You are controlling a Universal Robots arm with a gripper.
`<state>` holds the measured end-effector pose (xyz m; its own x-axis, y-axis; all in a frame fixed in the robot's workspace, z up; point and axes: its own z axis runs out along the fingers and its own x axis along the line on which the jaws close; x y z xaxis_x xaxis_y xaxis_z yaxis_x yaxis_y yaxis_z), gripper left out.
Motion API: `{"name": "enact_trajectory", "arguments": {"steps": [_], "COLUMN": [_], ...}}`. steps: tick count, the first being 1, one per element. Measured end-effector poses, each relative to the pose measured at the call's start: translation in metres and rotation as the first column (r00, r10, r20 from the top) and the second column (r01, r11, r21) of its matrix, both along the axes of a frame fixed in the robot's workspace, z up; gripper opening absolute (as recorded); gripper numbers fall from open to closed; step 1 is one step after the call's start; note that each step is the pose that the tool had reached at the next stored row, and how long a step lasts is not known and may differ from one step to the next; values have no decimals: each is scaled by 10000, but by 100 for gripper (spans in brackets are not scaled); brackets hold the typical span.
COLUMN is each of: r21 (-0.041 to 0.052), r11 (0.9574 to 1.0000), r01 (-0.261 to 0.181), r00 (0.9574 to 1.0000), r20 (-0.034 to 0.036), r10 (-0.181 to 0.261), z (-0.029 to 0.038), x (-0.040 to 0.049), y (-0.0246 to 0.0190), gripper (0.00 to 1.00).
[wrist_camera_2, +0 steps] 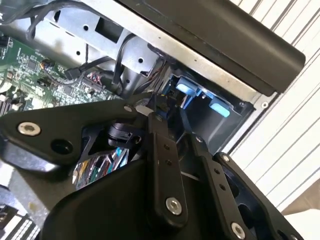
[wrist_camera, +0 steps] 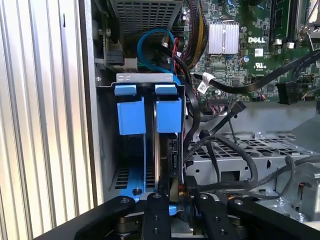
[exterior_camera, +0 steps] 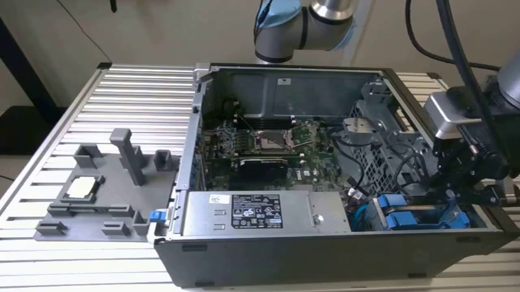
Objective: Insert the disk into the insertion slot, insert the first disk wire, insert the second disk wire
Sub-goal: 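Insert the first disk wire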
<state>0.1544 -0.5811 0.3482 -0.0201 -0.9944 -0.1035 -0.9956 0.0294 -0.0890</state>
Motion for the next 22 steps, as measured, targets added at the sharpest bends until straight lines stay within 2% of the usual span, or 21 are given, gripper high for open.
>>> {"name": "enact_trajectory", "arguments": {"steps": [10, 16, 17, 19, 22], "r21": [-1, 7, 104, 456, 997], "r11": [10000, 10000, 9999, 9990, 9950], "r01": [-1, -1, -1, -1, -2], "r00": [10000, 10000, 10000, 10000, 10000], "r20": [0, 0, 0, 0, 0], "r10": [1, 1, 1, 1, 2], "z": [447, 455, 455, 454, 455], "x": [-1, -1, -1, -1, -1], "y": [0, 0, -1, 0, 0], "gripper": [27, 27, 27, 27, 27]}}
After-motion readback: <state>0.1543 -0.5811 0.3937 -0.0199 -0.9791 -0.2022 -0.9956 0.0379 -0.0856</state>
